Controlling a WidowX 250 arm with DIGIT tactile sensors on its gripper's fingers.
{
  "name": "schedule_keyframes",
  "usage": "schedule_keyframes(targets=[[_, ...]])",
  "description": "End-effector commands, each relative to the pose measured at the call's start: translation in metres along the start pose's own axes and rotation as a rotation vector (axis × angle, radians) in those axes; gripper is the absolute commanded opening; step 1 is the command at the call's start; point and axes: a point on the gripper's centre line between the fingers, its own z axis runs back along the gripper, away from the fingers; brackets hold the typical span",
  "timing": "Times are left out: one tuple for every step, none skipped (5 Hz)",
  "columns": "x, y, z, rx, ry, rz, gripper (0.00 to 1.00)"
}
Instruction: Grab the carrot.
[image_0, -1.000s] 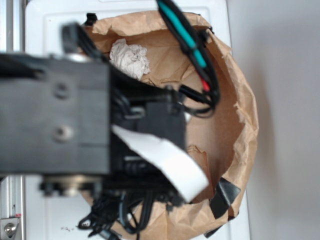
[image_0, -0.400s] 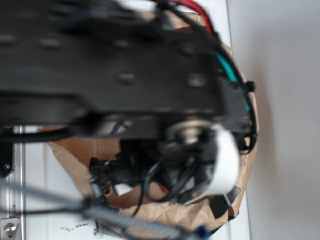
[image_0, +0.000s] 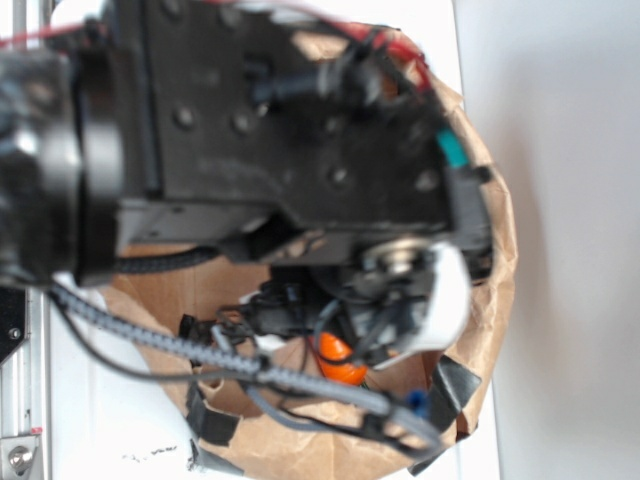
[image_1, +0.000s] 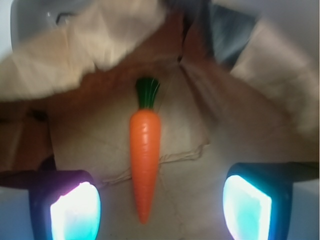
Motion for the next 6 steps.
schedule_keyframes(targets=[[0.028,-0.026,-0.006,0.014,-0.045,-0.110,1.00],[0.036,-0.037,-0.012,-0.012,-0.065,-0.127,1.00],[0.045,-0.044,-0.019,-0.042,-0.084,-0.128,1.00],[0.042,-0.054,-0.018,-0.060,-0.130,-0.065,1.00],[0.037,-0.057,-0.012,-0.062,-0.100,-0.010,1.00],[0.037,-0.057,-0.012,-0.062,-0.100,-0.010,1.00]])
